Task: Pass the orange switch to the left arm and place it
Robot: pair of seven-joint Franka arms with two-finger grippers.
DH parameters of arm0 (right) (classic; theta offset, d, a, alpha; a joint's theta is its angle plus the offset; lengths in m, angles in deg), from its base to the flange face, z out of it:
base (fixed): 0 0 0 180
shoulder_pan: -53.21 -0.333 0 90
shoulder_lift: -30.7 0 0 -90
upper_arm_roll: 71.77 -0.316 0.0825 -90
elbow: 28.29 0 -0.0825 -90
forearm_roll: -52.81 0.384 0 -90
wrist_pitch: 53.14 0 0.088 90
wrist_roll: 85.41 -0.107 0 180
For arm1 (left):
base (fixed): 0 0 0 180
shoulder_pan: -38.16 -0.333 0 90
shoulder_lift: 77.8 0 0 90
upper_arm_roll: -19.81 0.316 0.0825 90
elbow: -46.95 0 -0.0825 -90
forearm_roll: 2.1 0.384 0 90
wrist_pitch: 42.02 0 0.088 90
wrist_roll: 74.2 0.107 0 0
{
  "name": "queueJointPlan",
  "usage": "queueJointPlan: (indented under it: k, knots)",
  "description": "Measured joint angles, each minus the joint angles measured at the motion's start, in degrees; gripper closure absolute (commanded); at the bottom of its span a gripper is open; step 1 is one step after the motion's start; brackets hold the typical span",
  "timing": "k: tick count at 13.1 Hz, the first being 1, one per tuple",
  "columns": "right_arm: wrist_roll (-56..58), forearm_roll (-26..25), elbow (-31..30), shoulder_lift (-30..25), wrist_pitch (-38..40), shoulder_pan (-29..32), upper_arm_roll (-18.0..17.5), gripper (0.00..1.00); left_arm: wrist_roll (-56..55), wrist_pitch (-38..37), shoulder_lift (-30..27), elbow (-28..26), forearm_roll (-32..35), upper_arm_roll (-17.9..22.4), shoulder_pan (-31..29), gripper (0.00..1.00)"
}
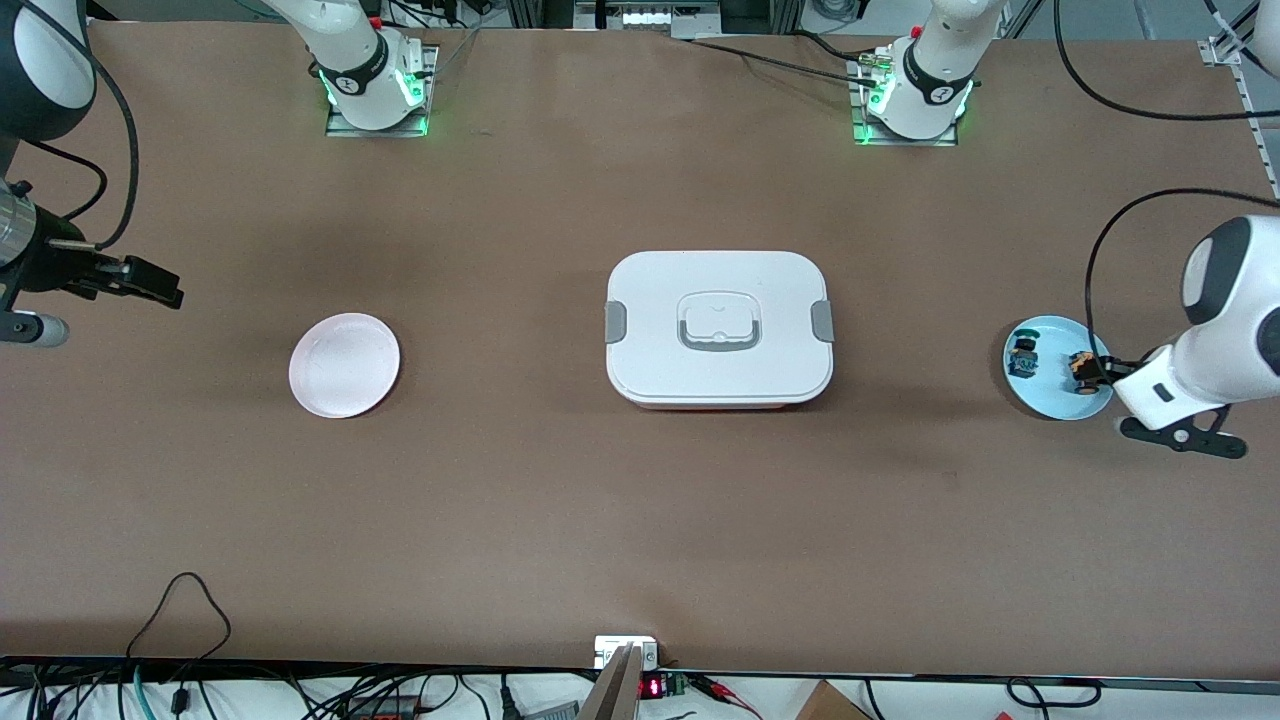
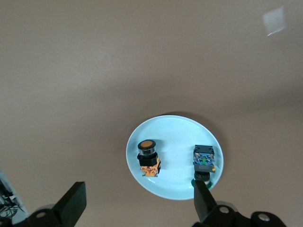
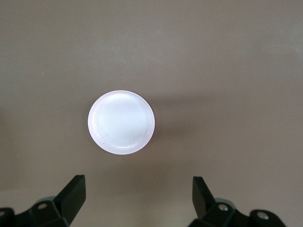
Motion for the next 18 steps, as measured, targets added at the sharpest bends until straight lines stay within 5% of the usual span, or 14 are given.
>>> queueJointPlan:
  k: [6, 9, 11, 16, 18]
  knots:
    - [3.3, -0.1, -6.3, -4.9, -1.5, 0.5, -0.1, 0.00, 0.0, -5.2, -0.3, 4.1, -0.4, -9.5, 0.2, 0.00]
    - [5.9, -0.1, -7.7, -6.4, -1.5, 0.7, -0.1, 0.00, 1.7, -6.7, -1.1, 7.4, -6.5, -9.8, 1.8, 0.00]
    - [6.0, -0.1, -7.8, -6.4, -1.5, 0.7, -0.1, 0.00, 2.4, -10.5, -4.5, 10.1, -13.0, -2.7, 8.7, 0.00]
    - [5.9, 0.0, -7.9, -6.4, -1.8, 0.7, -0.2, 0.00, 2.4, -14.0, -21.0, 9.9, -36.2, 32.8, 36.5, 0.00]
    - [5.8, 0.6, -8.0, -6.4, -1.8, 0.7, -0.3, 0.00, 2.4, -11.8, -26.3, 4.4, -39.3, 36.7, 38.5, 0.00]
